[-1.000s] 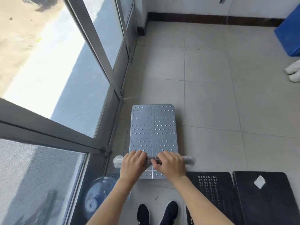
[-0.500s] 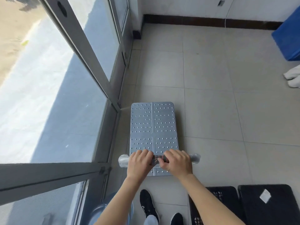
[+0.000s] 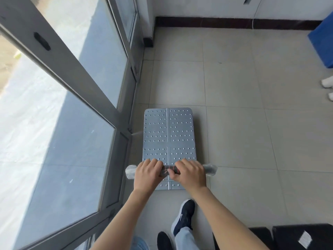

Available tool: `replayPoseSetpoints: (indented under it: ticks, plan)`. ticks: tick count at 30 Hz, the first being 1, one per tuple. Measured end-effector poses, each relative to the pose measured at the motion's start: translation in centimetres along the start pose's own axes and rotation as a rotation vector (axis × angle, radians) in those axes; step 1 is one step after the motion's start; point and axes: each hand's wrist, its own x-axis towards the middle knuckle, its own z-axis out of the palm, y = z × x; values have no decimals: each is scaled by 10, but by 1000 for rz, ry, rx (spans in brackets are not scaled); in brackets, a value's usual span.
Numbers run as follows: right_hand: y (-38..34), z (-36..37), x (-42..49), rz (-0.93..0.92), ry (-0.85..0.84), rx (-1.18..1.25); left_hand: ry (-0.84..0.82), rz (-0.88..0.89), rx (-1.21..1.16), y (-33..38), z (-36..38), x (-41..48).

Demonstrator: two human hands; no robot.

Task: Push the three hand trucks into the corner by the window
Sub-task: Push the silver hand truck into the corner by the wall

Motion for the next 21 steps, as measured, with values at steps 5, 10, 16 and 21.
replayPoseSetpoints:
  ticks: [5, 10, 16, 21]
  plan:
    - [13, 12, 67, 26, 37, -9, 4, 4, 38, -28, 16, 63]
    - [26, 24, 121, 14, 35, -28, 39, 18, 37, -47, 23, 118]
    - [41, 45, 197, 23, 38, -65, 62, 47, -21, -83, 36, 194]
    - [47, 63, 258, 41, 80, -70, 0, 68, -17, -116, 46, 253]
